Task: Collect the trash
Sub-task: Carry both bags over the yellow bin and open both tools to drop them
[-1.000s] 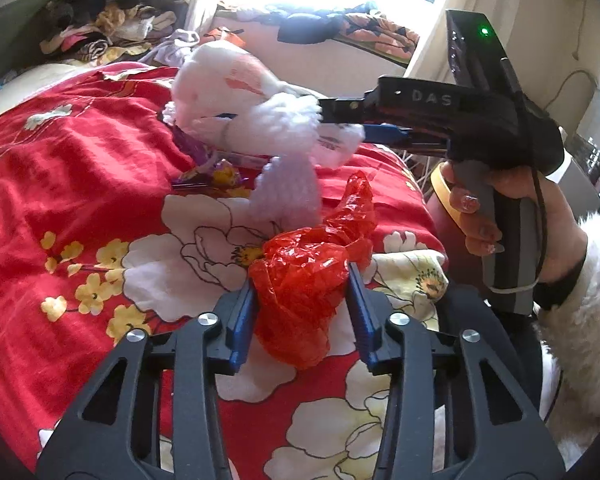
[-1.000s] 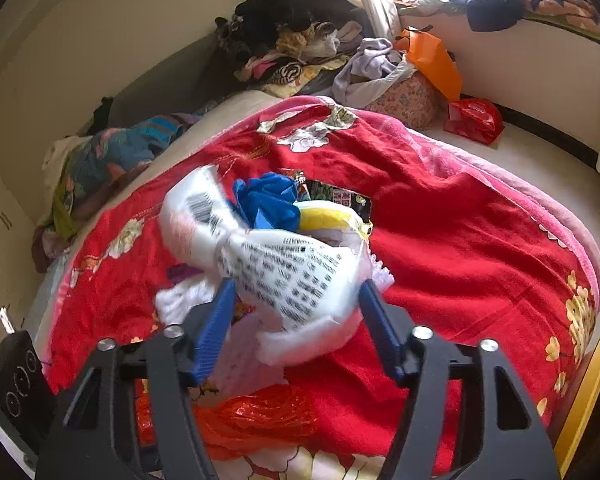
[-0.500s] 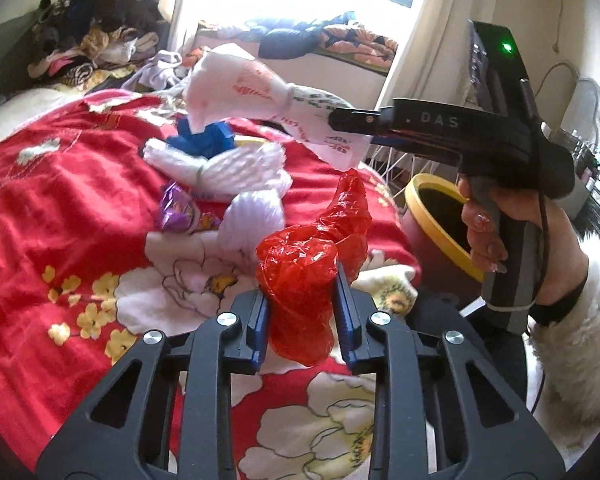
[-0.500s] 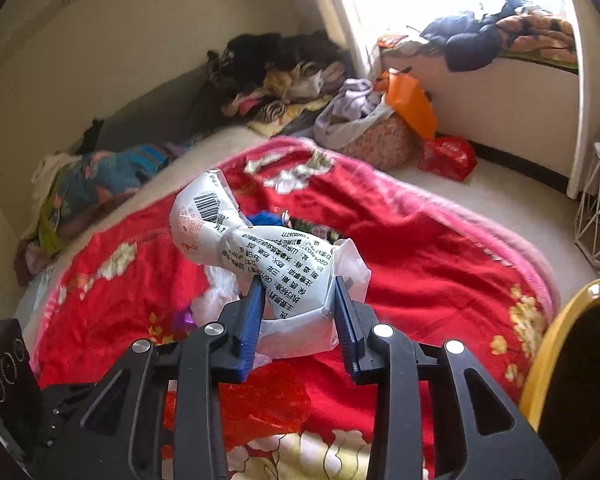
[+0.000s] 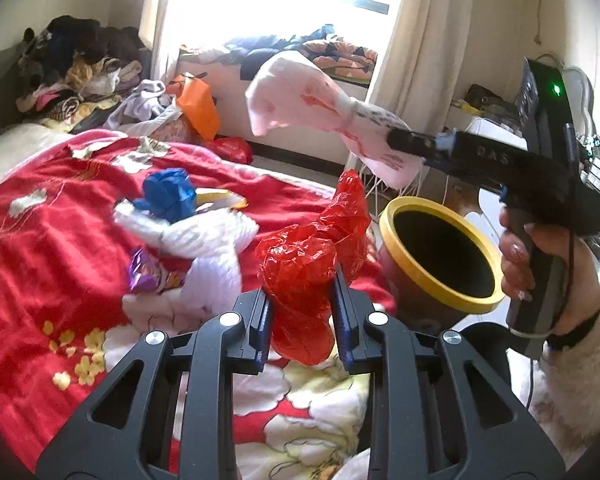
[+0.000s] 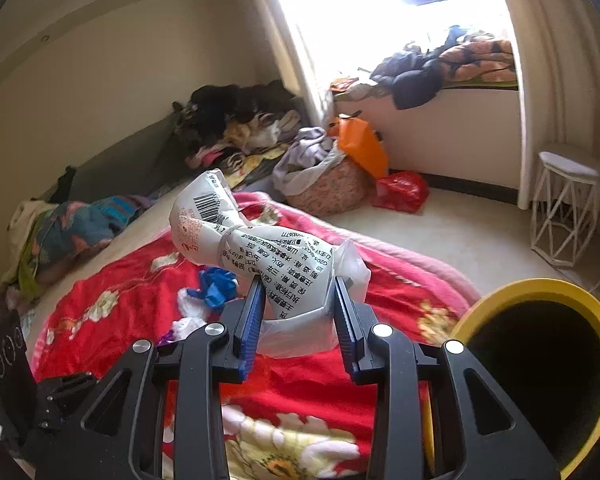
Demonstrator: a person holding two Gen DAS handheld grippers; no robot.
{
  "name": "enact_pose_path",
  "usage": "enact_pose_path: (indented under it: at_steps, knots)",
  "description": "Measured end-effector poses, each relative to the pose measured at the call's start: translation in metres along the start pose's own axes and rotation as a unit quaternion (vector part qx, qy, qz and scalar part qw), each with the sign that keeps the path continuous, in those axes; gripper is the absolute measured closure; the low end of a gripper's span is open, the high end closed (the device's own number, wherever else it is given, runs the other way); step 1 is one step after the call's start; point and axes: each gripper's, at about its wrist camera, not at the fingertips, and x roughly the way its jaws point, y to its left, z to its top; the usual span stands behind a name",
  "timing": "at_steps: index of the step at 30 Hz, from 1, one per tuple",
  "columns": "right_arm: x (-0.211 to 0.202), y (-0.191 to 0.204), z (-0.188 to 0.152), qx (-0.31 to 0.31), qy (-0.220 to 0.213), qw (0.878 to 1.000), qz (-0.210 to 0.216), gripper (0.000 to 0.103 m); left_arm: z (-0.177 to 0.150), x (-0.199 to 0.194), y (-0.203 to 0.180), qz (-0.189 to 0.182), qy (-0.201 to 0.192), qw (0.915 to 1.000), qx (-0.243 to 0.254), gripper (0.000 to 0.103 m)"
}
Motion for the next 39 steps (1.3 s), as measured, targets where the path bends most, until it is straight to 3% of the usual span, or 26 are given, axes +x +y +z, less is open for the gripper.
enact_pose_path:
  at_steps: [21,39]
  knots:
    - [-0.073,-0.084,-0.026,0.065,-0.032,0.99,-0.118,0.071,0.023,0.033,-0.056,-0.028,0.014,0.9988,0.038,0.083]
    - [-0.088,-0.169,-0.053,0.161,0.003,0.957,-0.242,0.071,0.019,0.083,-0.107,-0.056,0.05,0.9942,0.077,0.083]
